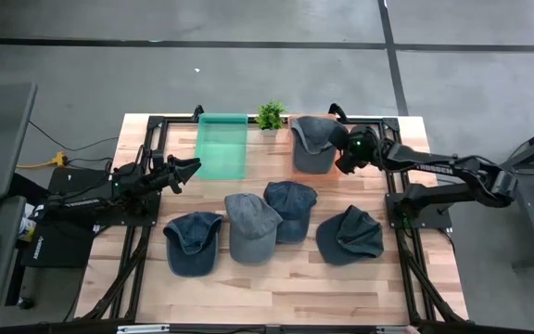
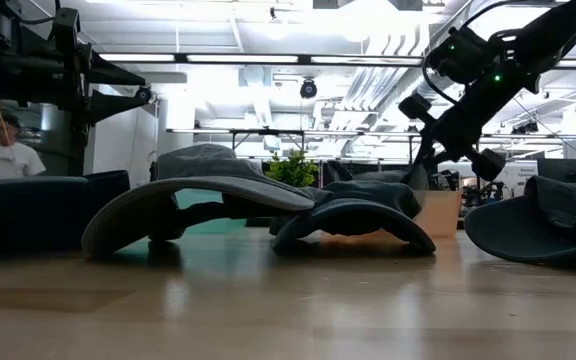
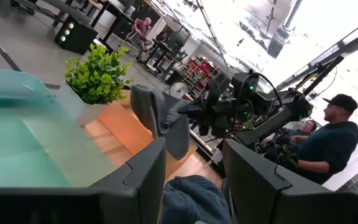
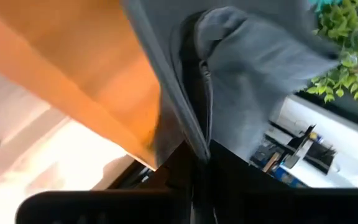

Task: Pick & Place hat
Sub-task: Put the right light gray cap into the orange bin

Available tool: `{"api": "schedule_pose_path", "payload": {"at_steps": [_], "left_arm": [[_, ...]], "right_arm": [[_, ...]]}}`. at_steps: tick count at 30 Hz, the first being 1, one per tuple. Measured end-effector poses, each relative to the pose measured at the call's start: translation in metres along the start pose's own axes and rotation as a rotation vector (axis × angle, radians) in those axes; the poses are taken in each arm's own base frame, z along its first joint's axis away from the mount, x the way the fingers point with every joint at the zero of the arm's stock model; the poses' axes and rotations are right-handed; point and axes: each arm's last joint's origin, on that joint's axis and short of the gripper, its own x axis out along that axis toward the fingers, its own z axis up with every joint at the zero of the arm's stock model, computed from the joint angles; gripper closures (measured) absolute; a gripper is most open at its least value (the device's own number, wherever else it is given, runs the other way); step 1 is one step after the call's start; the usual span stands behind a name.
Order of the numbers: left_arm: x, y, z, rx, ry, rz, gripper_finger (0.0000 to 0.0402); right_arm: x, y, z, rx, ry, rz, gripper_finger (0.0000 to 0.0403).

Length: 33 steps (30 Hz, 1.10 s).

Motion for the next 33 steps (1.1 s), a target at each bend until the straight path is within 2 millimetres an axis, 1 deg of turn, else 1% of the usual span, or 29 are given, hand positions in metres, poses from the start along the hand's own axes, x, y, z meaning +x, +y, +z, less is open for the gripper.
{"api": "schedule_pose_path", "payload": {"at_steps": [3, 10, 22, 27, 33], "left_arm": [[0.0, 0.0, 0.0, 0.0, 0.0, 0.0, 0.0243], [0.0, 0.0, 0.0, 0.0, 0.0, 0.0, 0.0243], [0.0, 0.0, 0.0, 0.0, 0.0, 0.0, 0.0243], [0.0, 0.0, 0.0, 0.0, 0.0, 0.0, 0.0243], [0.0, 0.0, 0.0, 0.0, 0.0, 0.0, 0.0243]], "right_arm": [[0.0, 0.0001, 0.0001, 0.045, -0.004, 0.001, 0.0355], [0.0, 0.0002, 0.0002, 0.053, -0.004, 0.002, 0.0324], [0.0, -0.0015, 0.0003, 0.042, -0.023, -0.019, 0.0252], [0.0, -0.0023, 0.0013, -0.051, -0.06, -0.034, 0.0242], [-0.0004, -0.0086, -0.0027, -0.05, 0.046, -0.083, 0.0241]]}}
